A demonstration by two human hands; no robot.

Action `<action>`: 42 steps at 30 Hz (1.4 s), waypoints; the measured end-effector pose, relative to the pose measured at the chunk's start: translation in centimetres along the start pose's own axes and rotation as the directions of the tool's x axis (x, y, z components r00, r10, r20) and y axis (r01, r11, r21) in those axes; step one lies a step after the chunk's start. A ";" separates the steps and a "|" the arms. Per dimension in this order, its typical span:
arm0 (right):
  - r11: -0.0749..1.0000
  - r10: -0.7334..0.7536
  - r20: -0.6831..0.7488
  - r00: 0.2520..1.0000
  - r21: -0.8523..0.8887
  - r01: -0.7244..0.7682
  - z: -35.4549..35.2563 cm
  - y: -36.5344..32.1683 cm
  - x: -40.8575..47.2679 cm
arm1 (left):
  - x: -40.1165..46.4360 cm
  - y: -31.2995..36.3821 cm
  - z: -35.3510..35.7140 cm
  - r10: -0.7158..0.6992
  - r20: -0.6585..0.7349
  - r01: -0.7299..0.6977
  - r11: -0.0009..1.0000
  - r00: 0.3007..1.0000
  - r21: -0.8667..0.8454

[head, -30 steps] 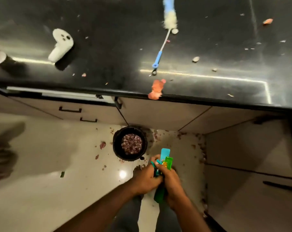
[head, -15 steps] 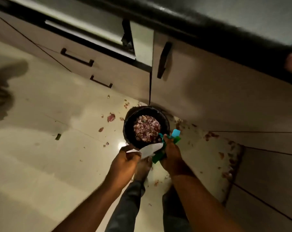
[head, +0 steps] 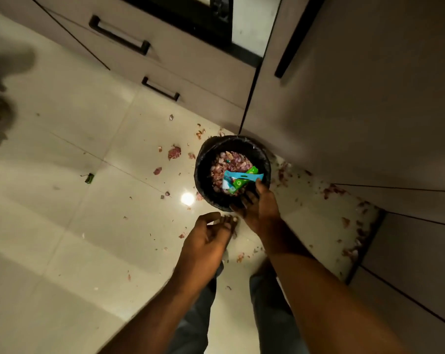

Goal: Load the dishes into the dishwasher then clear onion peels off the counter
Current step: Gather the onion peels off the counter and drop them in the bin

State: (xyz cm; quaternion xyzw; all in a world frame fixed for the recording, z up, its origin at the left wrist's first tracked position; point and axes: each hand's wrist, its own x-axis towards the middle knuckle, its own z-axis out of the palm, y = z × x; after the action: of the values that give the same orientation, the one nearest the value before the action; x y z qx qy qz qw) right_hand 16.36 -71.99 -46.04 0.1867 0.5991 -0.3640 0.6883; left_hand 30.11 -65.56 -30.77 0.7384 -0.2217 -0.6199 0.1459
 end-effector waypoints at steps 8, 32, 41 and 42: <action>0.999 -0.039 0.055 0.998 -0.013 0.040 -1.0 -1.5 -12.6 | -5.6 5.5 1.4 0.112 0.109 -0.130 0.977 0.988 0.167; 0.340 -0.628 -0.389 0.673 0.641 0.688 -26.4 -11.2 -50.6 | -32.3 15.1 25.7 0.352 0.794 -0.810 0.517 0.495 0.276; 0.120 -0.650 -0.559 0.515 0.593 0.796 -37.5 -16.5 -55.1 | -37.6 13.4 35.3 0.381 0.838 -0.891 0.384 0.392 0.242; 0.125 -0.644 -0.568 0.512 0.582 0.803 -38.6 -17.0 -55.2 | -37.5 13.4 36.0 0.398 0.830 -0.899 0.360 0.392 0.251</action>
State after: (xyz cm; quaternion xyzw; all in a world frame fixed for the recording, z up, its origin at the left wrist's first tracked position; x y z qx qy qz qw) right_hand -23.47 -41.26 1.84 0.1890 0.4347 -0.8578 0.1988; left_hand -12.10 -55.81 0.93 0.2988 -0.7617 -0.5740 0.0319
